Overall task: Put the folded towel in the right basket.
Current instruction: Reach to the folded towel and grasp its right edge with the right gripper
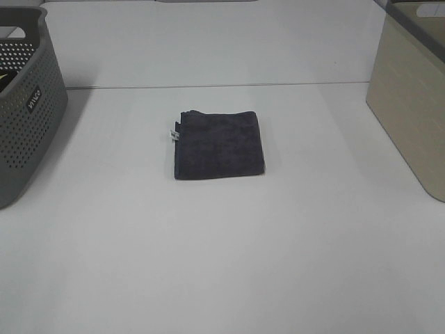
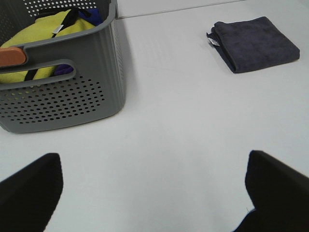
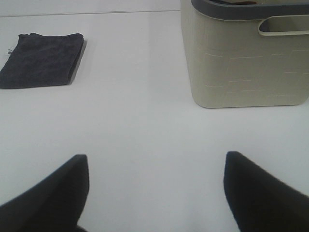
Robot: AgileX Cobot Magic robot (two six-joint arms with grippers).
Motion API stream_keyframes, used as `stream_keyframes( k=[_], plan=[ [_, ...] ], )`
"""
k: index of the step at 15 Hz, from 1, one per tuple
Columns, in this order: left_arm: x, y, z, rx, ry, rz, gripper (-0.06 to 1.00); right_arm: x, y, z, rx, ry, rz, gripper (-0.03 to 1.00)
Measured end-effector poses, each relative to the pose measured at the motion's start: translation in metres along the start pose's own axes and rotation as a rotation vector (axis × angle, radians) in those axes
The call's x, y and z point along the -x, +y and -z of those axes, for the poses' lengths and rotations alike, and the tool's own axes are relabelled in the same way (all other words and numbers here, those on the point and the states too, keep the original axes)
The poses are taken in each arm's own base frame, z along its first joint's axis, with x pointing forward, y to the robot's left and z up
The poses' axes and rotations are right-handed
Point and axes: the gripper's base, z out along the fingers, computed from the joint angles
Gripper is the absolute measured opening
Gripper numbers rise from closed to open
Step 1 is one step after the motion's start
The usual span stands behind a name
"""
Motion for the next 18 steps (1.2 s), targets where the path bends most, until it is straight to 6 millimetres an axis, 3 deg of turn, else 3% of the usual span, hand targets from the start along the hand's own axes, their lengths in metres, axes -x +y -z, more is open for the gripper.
stream_keyframes(
  k=[18],
  plan=[
    [0.0000,0.0000,0.0000,0.000,0.000,0.000,0.98,0.0000,0.0000,0.0000,0.000,0.000,0.000,0.73]
  ],
)
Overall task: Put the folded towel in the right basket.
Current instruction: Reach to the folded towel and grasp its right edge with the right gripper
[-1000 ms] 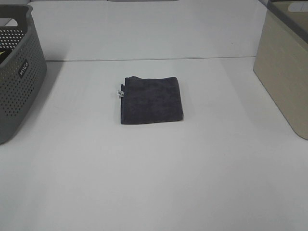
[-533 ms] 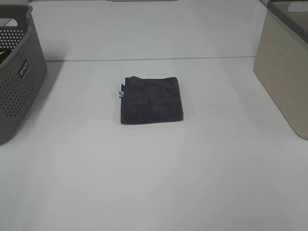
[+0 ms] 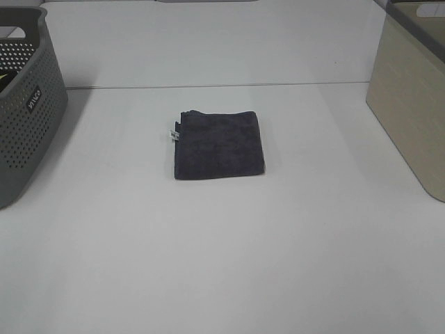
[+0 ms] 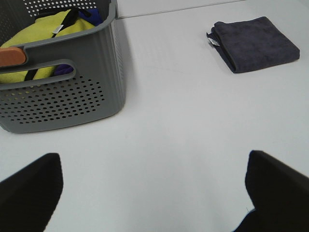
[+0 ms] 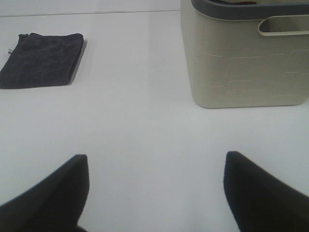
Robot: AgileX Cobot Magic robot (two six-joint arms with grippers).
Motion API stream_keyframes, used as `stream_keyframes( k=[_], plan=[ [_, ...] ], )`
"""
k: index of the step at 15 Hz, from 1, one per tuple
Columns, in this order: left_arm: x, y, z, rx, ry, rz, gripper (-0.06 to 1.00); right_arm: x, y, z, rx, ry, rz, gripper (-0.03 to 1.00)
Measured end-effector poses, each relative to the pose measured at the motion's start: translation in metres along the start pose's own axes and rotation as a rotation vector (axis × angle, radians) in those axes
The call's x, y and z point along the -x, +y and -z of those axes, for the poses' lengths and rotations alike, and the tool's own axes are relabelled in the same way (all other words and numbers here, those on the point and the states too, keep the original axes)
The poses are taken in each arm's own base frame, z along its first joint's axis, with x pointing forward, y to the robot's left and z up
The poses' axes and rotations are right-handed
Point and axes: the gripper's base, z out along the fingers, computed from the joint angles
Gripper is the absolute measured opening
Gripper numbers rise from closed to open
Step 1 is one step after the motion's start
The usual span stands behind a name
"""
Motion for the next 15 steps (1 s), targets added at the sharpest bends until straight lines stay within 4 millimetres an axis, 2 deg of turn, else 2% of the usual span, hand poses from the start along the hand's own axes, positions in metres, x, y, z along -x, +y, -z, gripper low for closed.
stream_keyframes(
  k=[15],
  plan=[
    [0.0000,0.0000,0.0000,0.000,0.000,0.000,0.98,0.0000,0.0000,0.0000,0.000,0.000,0.000,0.73]
  ],
)
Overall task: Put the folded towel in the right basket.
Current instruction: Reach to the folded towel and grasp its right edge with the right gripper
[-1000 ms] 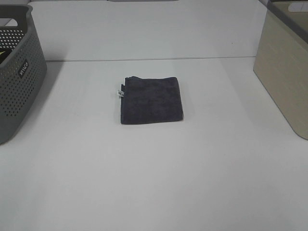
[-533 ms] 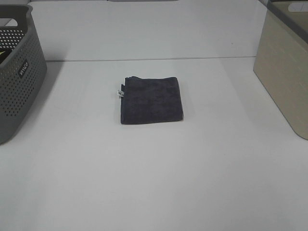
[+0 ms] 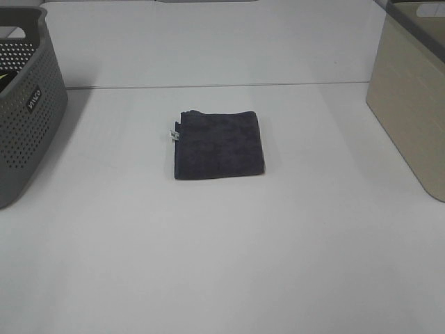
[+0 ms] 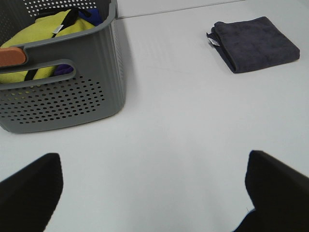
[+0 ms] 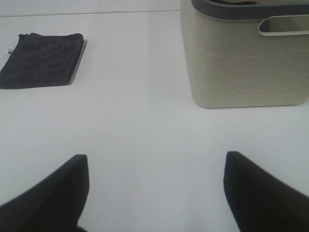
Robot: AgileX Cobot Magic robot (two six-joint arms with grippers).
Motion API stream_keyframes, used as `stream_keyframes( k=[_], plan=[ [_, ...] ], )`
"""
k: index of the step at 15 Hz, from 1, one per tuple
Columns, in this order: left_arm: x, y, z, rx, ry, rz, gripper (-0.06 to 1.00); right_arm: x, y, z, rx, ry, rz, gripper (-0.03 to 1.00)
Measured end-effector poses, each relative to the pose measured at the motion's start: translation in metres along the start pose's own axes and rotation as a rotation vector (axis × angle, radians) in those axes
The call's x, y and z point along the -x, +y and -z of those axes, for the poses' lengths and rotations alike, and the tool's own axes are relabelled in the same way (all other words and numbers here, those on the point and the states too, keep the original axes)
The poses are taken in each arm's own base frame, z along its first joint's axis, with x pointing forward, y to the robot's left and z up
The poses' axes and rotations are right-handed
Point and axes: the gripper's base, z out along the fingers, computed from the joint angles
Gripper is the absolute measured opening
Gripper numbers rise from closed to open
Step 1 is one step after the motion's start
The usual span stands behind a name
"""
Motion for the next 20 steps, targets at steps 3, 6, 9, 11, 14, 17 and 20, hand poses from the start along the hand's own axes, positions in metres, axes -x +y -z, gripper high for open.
stream_keyframes(
  k=[3,6,9,11,14,17,20],
  plan=[
    [0.000,0.000,0.000,0.000,0.000,0.000,0.98,0.000,0.000,0.000,0.000,0.000,0.000,0.73],
    [0.000,0.000,0.000,0.000,0.000,0.000,0.98,0.000,0.000,0.000,0.000,0.000,0.000,0.73],
    [0.000,0.000,0.000,0.000,0.000,0.000,0.98,0.000,0.000,0.000,0.000,0.000,0.000,0.73],
    [0.000,0.000,0.000,0.000,0.000,0.000,0.98,0.001,0.000,-0.001,0.000,0.010,0.000,0.73],
    [0.000,0.000,0.000,0.000,0.000,0.000,0.98,0.017,-0.001,-0.018,0.004,0.090,-0.007,0.73],
    [0.000,0.000,0.000,0.000,0.000,0.000,0.98,0.066,0.001,-0.049,0.061,0.066,-0.058,0.73],
    [0.000,0.000,0.000,0.000,0.000,0.000,0.98,0.111,0.002,-0.090,0.123,0.114,-0.040,0.73]
  ],
)
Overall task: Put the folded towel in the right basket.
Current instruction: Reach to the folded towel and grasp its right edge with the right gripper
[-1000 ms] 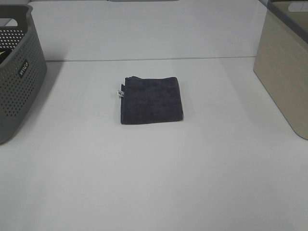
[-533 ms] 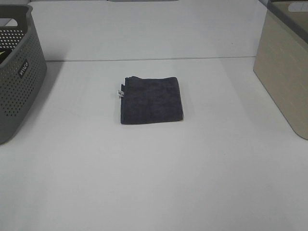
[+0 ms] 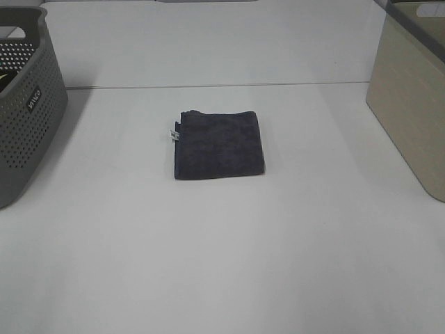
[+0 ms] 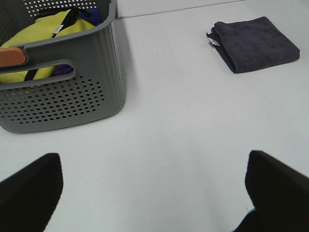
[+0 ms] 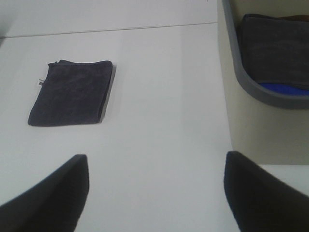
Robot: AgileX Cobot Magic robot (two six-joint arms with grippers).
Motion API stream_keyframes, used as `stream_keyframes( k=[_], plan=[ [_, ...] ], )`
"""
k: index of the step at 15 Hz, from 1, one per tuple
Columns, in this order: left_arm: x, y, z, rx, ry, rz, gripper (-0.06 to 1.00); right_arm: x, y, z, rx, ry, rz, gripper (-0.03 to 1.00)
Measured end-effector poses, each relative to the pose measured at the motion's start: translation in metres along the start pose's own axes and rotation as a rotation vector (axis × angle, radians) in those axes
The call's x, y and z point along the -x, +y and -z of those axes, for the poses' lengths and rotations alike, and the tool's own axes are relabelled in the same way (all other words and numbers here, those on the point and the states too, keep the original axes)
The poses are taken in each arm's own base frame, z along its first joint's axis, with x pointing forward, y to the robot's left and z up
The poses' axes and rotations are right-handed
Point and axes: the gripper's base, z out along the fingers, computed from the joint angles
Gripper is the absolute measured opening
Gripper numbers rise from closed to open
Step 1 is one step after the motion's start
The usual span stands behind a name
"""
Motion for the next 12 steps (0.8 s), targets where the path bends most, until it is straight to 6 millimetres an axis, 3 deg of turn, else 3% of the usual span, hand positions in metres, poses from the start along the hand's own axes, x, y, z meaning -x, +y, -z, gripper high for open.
stream_keyframes(
  k=[5,9,10,12],
  plan=[
    [0.000,0.000,0.000,0.000,0.000,0.000,0.98,0.074,-0.003,-0.077,0.120,0.112,0.035,0.73],
    [0.000,0.000,0.000,0.000,0.000,0.000,0.98,0.111,-0.003,-0.134,0.228,0.183,0.004,0.73],
    [0.000,0.000,0.000,0.000,0.000,0.000,0.98,0.122,0.010,-0.168,0.275,0.235,0.044,0.73],
    [0.000,0.000,0.000,0.000,0.000,0.000,0.98,0.126,0.036,-0.196,0.334,0.273,0.068,0.73]
  ],
)
